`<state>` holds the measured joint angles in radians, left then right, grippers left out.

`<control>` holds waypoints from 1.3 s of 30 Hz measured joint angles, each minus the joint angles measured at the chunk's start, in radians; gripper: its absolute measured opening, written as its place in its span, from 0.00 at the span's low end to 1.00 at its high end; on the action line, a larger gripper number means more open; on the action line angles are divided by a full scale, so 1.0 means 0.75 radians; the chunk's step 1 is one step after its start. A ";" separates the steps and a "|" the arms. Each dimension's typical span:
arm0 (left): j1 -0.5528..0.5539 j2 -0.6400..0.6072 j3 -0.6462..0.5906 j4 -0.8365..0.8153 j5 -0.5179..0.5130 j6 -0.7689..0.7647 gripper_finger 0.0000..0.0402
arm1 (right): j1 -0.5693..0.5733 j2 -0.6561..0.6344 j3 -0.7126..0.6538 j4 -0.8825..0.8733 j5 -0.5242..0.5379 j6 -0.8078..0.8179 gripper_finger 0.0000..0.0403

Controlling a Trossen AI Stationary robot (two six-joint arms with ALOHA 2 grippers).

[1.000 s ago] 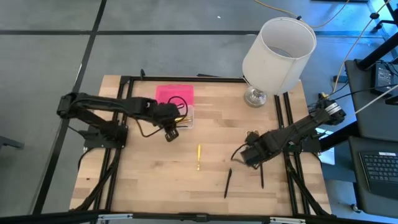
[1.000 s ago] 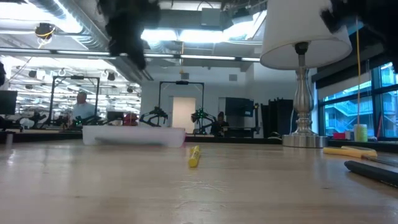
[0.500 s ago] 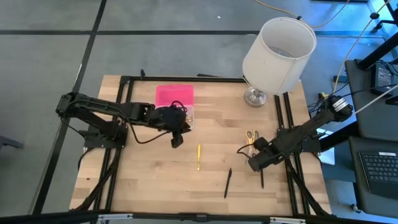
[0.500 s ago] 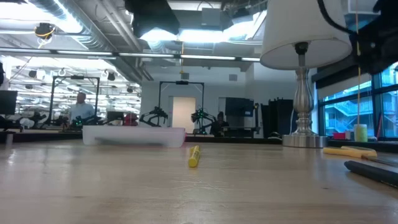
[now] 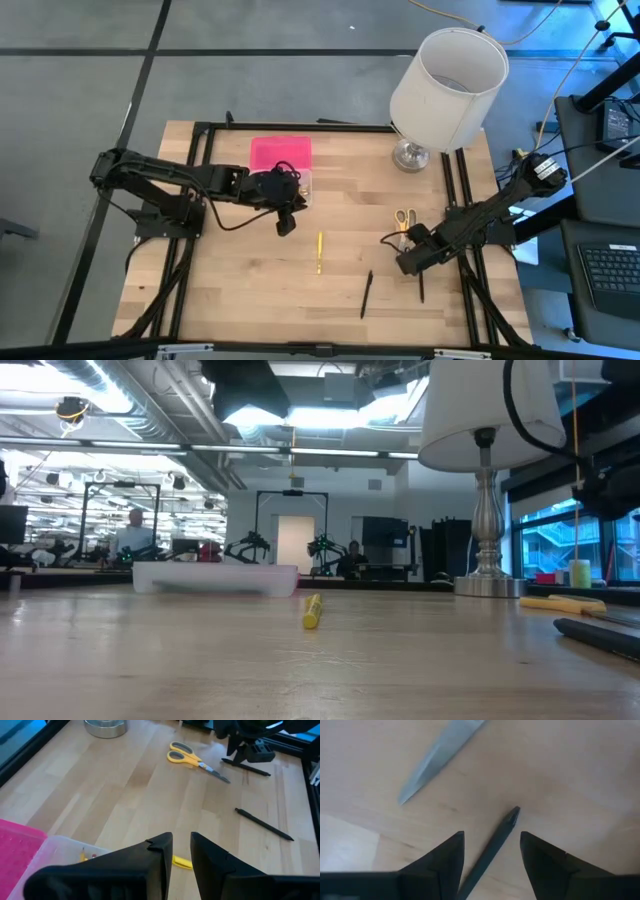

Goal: Pick & place school supplies into a supply box
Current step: Put the black pen into the pink supply box

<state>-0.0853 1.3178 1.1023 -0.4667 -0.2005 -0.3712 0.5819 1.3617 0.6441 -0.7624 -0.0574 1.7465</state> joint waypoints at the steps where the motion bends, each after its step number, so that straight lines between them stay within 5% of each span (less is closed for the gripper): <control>1: 0.000 0.000 0.000 0.000 0.000 0.000 0.15 | 0.000 0.000 -0.011 0.016 0.000 0.010 0.49; 15: 0.000 0.001 0.000 0.000 0.000 0.000 0.15 | 0.001 -0.004 -0.122 0.203 -0.026 0.033 0.47; 32: 0.000 0.001 0.000 0.000 0.000 -0.001 0.15 | 0.007 -0.001 -0.124 0.119 -0.001 -0.108 0.14; 39: 0.000 0.001 0.000 0.000 0.000 -0.001 0.15 | 0.007 -0.001 -0.124 0.116 -0.001 -0.174 0.09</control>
<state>-0.0853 1.3182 1.1023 -0.4667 -0.2005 -0.3717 0.5873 1.3613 0.5510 -0.6750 -0.0584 1.6162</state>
